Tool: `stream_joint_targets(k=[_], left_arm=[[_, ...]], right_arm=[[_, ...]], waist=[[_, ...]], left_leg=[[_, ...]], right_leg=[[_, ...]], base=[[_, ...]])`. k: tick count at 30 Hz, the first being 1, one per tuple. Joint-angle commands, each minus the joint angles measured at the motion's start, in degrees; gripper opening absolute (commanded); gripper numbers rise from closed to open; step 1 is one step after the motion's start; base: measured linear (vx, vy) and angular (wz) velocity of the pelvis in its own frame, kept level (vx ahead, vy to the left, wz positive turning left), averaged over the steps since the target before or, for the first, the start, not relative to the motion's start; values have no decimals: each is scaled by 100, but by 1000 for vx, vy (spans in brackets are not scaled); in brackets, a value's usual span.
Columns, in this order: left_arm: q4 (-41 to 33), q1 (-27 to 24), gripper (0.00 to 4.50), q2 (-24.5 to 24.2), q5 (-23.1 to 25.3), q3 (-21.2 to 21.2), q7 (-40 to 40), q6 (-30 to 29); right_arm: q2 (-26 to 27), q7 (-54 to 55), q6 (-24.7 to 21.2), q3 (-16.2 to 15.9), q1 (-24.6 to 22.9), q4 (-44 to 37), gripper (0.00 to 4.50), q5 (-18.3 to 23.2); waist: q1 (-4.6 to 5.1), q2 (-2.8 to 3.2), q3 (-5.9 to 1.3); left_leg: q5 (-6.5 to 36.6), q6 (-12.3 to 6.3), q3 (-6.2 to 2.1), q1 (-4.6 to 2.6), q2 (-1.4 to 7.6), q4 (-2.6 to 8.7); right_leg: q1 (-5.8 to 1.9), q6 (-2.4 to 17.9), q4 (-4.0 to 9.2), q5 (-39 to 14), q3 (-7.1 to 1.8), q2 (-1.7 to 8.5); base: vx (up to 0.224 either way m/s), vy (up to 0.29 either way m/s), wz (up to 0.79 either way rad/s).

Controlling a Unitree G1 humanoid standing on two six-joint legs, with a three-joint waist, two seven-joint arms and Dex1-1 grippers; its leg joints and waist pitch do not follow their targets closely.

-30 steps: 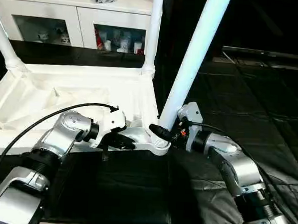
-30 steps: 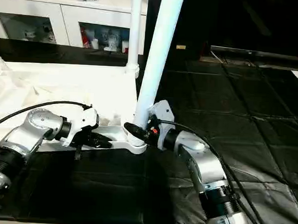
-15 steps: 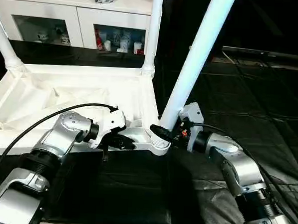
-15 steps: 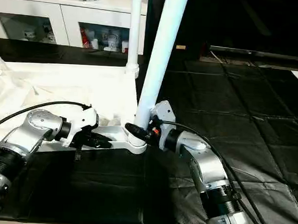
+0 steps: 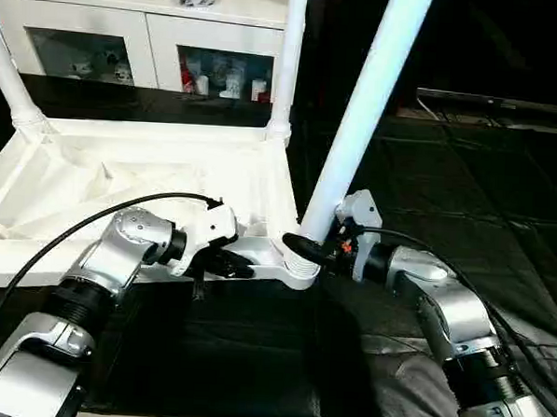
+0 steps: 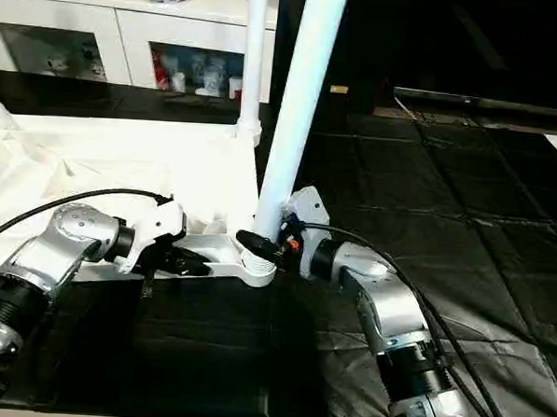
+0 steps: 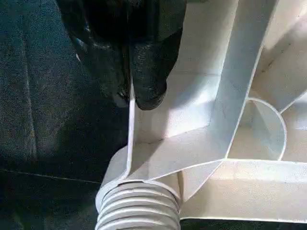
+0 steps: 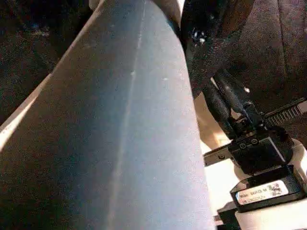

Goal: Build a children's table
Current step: Insert table leg to table base

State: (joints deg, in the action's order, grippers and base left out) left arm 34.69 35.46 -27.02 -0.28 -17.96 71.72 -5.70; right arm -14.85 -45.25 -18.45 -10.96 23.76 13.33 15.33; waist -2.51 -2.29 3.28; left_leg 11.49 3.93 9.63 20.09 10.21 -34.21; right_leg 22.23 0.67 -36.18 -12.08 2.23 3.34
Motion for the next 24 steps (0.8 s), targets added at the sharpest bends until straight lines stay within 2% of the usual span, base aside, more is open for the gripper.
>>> stream_joint_targets(k=[1, 3, 6, 11, 13, 14, 15, 16, 19, 20, 21, 22, 23, 24], left_arm=[[83, 65, 0, 7, -58, 202, -301, 14], [52, 56, 0, 15, -59, 199, -270, 15], [18, 54, 0, 17, -32, 166, -210, 26], [-85, 56, 0, 40, -45, 180, -238, -69], [-78, 86, 0, 50, -59, 218, -287, -106], [-43, 114, 0, 53, -50, 234, -329, -115], [-22, 130, 0, 54, -48, 240, -339, -122], [13, 154, 0, 54, -41, 245, -350, -112], [143, 241, 0, 60, -19, 278, -421, -72], [196, 278, 0, 66, -10, 293, -455, -55], [216, 292, 0, 68, -6, 298, -468, -48], [270, 336, 0, 75, 1, 306, -486, -34], [272, 339, 0, 75, 1, 306, -486, -33], [299, 362, 0, 80, 3, 309, -498, -29]], right_arm=[[-34, -80, -125, -55, -156, 32, 193, -19], [11, -74, -85, -87, -144, 110, 193, -40], [109, -45, -69, -92, -79, 273, 193, -34], [406, 226, -127, 440, -100, 520, 193, 370], [525, 302, -93, 675, -226, 588, 193, 578], [543, 282, -15, 698, -325, 604, 193, 599], [549, 272, 20, 696, -366, 613, 193, 598], [569, 279, 91, 702, -441, 633, 193, 594], [631, 268, 376, 667, -755, 675, 193, 528], [664, 262, 469, 674, -869, 684, 193, 501], [677, 260, 502, 679, -909, 688, 193, 492], [669, 257, 760, 620, -1135, 624, 193, 370], [667, 256, 772, 616, -1148, 617, 193, 364], [624, 240, 958, 546, -1283, 541, 193, 248]], waist=[[-58, -9, -334], [-63, 14, -331], [-55, 7, -333], [-52, 28, -332], [-68, 79, -337], [-84, 106, -353], [-79, 92, -352], [-89, 133, -348], [-116, 130, -341], [-122, 150, -336], [-125, 134, -335], [-131, 177, -327], [-128, 159, -323], [-149, 168, -331]], left_leg=[[777, -107, -62, -3, 284, 421], [802, -92, -67, -4, 289, 426], [874, -68, -67, -5, 287, 430], [921, -27, -83, -2, 296, 446], [947, -5, -81, -13, 301, 448], [887, -3, -89, -7, 298, 445], [876, -13, -78, -7, 294, 442], [906, -1, -84, -13, 293, 446], [1080, 37, -85, -17, 294, 457], [1109, 50, -87, -16, 294, 459], [1162, 58, -91, -18, 297, 467], [1226, 78, -94, -25, 298, 474], [1267, 79, -86, -32, 297, 475], [1253, 76, -95, -30, 302, 476]], right_leg=[[-260, 1327, 435, -762, -287, 499], [-259, 1330, 438, -797, -286, 505], [-256, 1333, 446, -863, -287, 504], [-256, 1350, 449, -909, -282, 510], [-249, 1409, 445, -703, -287, 512], [-267, 1453, 416, -529, -280, 514], [-264, 1469, 423, -461, -280, 505], [-265, 1504, 419, -407, -275, 506], [-266, 1484, 442, -575, -280, 515], [-262, 1482, 446, -605, -281, 517], [-264, 1465, 453, -668, -281, 516], [-249, 1460, 465, -731, -280, 513], [-244, 1443, 479, -768, -282, 502], [-258, 1452, 463, -741, -285, 513]], base=[[0, 0, 0], [0, 0, 0], [0, 0, 0], [0, 0, 0], [0, 0, 0], [0, 0, 0], [0, 0, 0], [0, 0, 0], [0, 0, 0], [0, 0, 0], [0, 0, 0], [0, 0, 0], [0, 0, 0], [0, 0, 0]])
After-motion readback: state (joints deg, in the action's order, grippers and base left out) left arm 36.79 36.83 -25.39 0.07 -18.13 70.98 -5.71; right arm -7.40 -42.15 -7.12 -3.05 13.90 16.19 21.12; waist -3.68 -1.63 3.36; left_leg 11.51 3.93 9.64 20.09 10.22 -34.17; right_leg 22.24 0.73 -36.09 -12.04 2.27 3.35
